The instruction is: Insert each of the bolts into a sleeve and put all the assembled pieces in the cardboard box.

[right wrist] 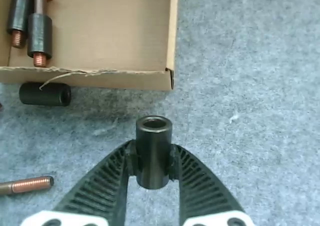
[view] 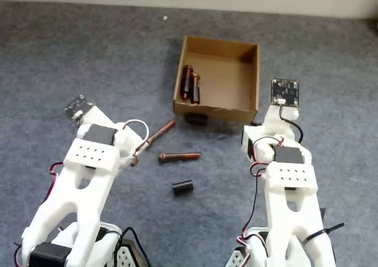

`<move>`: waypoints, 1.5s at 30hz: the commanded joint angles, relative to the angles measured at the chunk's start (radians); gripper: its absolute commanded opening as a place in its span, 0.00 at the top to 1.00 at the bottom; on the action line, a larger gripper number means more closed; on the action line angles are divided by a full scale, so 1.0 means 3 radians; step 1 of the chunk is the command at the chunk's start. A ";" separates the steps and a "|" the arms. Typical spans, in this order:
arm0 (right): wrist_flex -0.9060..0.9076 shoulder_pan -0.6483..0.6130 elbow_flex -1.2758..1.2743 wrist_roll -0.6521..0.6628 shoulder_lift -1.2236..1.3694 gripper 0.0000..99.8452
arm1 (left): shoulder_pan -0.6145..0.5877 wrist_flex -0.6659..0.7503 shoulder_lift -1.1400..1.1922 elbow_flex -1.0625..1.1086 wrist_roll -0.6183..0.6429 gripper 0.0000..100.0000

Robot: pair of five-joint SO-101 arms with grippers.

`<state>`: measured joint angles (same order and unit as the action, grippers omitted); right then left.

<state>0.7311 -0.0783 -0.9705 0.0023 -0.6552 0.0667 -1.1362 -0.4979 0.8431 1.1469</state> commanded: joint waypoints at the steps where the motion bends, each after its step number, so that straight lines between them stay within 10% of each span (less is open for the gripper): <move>1: -0.0090 0.0023 0.0023 -0.0005 -0.0130 0.99 | -0.0110 -0.0015 -0.0115 -0.0003 0.0031 0.68; 11: -0.0090 0.0023 0.0023 -0.0005 -0.0130 0.99 | -0.0120 -0.0066 -0.0141 0.0054 -0.0506 0.61; 28: -0.0095 0.0023 0.0023 -0.0005 -0.0130 0.99 | -0.0954 -0.0312 -0.0110 -0.0529 -0.5856 0.87; 45: -0.0095 0.0023 0.0023 -0.0005 -0.0130 0.99 | -0.0529 -0.0225 -0.0100 -0.0233 -0.8500 0.73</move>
<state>0.7311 -0.0783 -0.9705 0.0023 -0.6552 -0.1097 -1.2206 -0.5148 0.7802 -1.2743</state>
